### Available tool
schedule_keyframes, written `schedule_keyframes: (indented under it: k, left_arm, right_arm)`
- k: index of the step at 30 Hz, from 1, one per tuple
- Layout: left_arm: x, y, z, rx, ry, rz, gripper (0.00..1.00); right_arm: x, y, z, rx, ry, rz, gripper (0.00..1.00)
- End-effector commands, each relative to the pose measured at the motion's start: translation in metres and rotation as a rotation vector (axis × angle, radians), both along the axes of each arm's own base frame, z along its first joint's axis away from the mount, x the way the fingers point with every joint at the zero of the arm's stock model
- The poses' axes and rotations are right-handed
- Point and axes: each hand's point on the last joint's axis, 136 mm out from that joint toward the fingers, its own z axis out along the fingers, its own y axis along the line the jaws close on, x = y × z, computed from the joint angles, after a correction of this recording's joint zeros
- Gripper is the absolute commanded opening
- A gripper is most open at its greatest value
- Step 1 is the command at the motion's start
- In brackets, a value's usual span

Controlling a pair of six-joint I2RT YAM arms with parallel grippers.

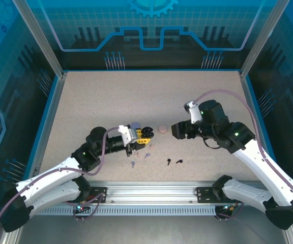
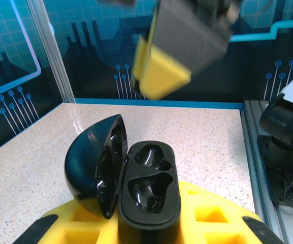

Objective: Insert wireless bluetooth earbuds into charging case

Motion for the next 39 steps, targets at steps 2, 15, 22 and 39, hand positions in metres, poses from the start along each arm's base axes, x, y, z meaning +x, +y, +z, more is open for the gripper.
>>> schedule_keyframes:
  k: [2,15,22,39]
  left_arm:
    - [0.001,0.002,0.006,-0.034,-0.036,0.02,0.0]
    - [0.003,0.0,0.005,-0.036,-0.023,0.019,0.0]
    - [0.001,0.001,0.007,-0.043,-0.016,0.02,0.0]
    - [-0.003,0.007,0.011,-0.058,-0.034,0.026,0.0]
  right_arm:
    - [-0.017,-0.034,-0.073,-0.068,0.281,-0.305,0.7]
    - [-0.031,-0.007,-0.168,-0.168,0.468,-0.309,0.55]
    - [-0.038,0.016,-0.18,-0.24,0.532,-0.252,0.52]
    - [-0.042,0.042,-0.208,-0.358,0.655,-0.171,0.4]
